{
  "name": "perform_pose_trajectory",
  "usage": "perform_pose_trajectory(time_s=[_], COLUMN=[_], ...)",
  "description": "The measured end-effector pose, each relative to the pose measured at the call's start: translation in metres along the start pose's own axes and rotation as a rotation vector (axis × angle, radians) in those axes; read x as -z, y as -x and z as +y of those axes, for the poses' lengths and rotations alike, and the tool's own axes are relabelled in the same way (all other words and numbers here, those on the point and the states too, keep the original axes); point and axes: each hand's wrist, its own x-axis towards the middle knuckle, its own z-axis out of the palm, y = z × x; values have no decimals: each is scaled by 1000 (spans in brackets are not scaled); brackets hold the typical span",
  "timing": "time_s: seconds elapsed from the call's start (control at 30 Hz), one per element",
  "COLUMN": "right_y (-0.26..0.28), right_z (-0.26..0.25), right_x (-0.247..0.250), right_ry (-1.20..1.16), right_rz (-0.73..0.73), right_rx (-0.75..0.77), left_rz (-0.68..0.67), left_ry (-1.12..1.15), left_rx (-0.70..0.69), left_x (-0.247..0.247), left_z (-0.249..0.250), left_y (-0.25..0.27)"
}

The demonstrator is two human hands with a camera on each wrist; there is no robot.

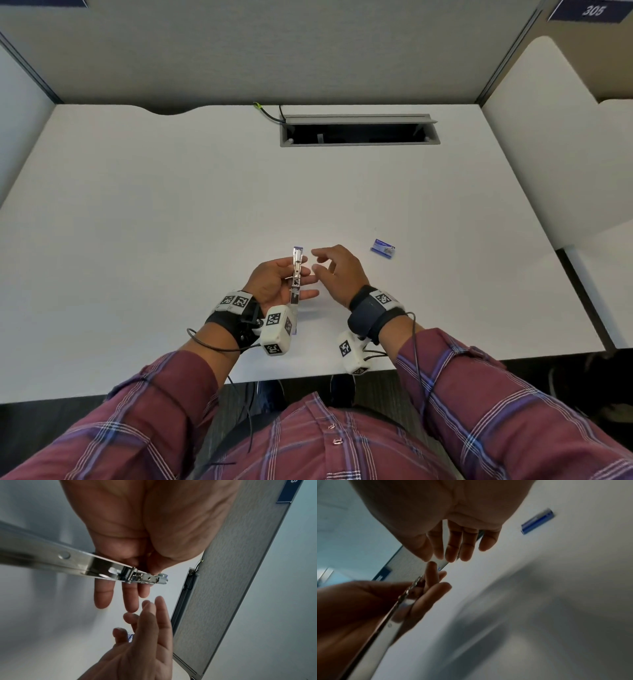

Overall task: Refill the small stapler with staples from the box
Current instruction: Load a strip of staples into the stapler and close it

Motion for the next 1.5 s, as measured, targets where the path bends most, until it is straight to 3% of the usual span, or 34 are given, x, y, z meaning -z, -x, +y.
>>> perform_pose_trajectory(time_s=[0.33, 0.47, 0.57, 0.73, 1.0, 1.17, 1.33, 1.5], right_y=[3, 6, 9, 10, -2, -4, 2, -2], right_z=[-5, -9, -10, -13, -15, -8, -7, -6], right_x=[9, 10, 7, 2, 4, 5, 6, 5], right_ry=[-65, 166, 254, 159, -206, -427, -694, -699], right_rz=[-110, -172, -172, -96, 2, -57, -103, -29], right_rx=[79, 138, 183, 252, 25, -172, -190, -251], left_rz=[47, 86, 112, 158, 29, -14, -84, -111], left_ry=[29, 57, 67, 90, 103, 146, 101, 85], left_rx=[-15, -33, -58, -92, -84, -69, -58, -13], left_x=[1, 0, 1, -1, -8, -16, -19, -17], left_z=[-4, 2, 4, 4, -3, -5, -9, -14], left_y=[-2, -2, -3, 1, 6, 10, 12, 8])
